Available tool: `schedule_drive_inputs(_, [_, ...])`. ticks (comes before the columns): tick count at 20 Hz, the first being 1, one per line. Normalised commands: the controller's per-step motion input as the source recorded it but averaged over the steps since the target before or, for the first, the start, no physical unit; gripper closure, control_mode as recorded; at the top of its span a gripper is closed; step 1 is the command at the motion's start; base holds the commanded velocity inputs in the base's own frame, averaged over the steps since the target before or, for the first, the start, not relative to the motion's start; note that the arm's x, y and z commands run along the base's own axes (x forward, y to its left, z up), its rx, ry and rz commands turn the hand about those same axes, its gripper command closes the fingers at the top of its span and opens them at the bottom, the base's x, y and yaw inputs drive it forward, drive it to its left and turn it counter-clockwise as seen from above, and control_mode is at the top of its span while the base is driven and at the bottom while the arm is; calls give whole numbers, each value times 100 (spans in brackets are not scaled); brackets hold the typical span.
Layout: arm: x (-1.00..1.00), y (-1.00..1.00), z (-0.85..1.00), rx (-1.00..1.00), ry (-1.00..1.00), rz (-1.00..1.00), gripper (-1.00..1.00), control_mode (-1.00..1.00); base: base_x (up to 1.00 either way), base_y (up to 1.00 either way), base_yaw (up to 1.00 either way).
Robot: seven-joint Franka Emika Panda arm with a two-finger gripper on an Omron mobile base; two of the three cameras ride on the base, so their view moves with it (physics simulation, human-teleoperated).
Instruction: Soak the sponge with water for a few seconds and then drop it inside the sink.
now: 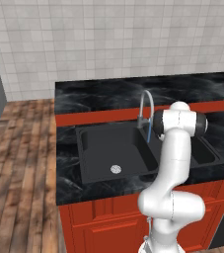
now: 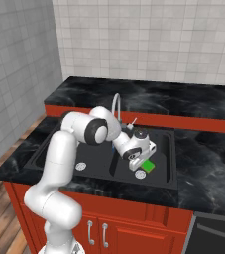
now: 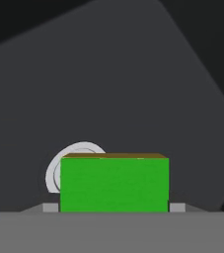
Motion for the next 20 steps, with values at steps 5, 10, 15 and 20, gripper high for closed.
schedule_drive_inputs(5, [1, 0, -17, 0, 0, 0, 100, -100, 0, 0, 0])
schedule_drive_inputs(10, [6, -2, -29, 0, 0, 0, 100, -100, 0, 0, 0])
schedule_drive_inputs(15, [6, -1, -17, 0, 0, 0, 100, -100, 0, 0, 0])
schedule_drive_inputs(20, [7, -2, -17, 0, 0, 0, 100, -100, 0, 0, 0])
